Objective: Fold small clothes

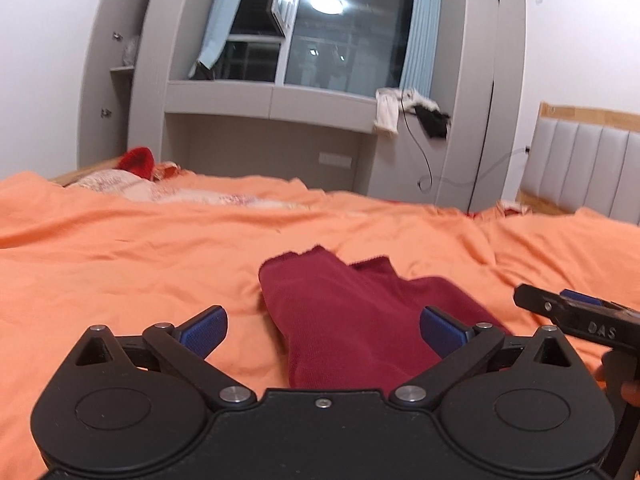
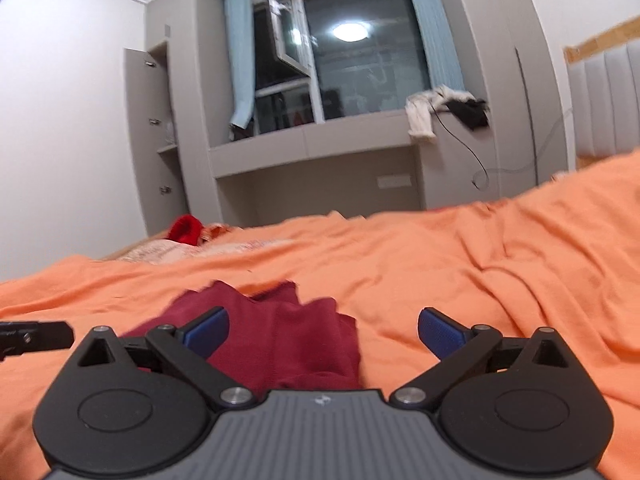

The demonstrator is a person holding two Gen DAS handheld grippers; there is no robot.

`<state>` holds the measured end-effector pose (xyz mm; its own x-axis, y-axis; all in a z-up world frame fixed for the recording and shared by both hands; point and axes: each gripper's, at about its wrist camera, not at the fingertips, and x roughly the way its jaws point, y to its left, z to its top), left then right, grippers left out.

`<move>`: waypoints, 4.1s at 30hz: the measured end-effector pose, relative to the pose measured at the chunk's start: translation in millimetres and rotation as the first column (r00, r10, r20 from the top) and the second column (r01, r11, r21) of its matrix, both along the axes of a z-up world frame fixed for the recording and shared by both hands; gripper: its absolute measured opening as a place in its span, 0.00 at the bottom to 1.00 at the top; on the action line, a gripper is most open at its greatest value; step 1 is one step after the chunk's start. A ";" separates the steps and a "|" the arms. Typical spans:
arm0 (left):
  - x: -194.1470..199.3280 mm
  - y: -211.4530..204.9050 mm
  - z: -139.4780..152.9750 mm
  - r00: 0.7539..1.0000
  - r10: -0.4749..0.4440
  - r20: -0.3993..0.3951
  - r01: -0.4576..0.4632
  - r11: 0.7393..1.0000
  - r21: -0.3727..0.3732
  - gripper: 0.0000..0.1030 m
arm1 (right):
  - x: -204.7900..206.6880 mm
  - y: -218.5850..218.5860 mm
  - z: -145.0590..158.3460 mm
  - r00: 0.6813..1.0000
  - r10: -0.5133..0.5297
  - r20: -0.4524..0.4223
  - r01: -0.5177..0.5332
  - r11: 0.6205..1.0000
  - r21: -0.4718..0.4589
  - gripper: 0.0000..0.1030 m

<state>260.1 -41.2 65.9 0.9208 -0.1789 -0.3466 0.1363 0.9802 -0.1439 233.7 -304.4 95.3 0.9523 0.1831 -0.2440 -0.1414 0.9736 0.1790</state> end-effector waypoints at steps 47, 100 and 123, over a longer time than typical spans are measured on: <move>-183.3 24.8 -49.4 0.994 0.097 0.053 -0.098 0.995 0.001 0.99 | -228.8 20.4 -15.6 0.984 -0.081 0.155 0.092 0.994 -0.062 1.00; -181.4 22.7 -52.3 0.995 0.091 0.047 -0.091 0.996 0.008 0.99 | -229.6 24.9 -16.2 0.986 -0.071 0.151 0.085 0.993 -0.084 1.00; -177.1 21.4 -59.5 0.995 0.098 0.007 -0.099 0.995 0.028 0.99 | -230.2 22.9 -16.6 0.986 -0.068 0.151 0.082 0.992 -0.091 1.00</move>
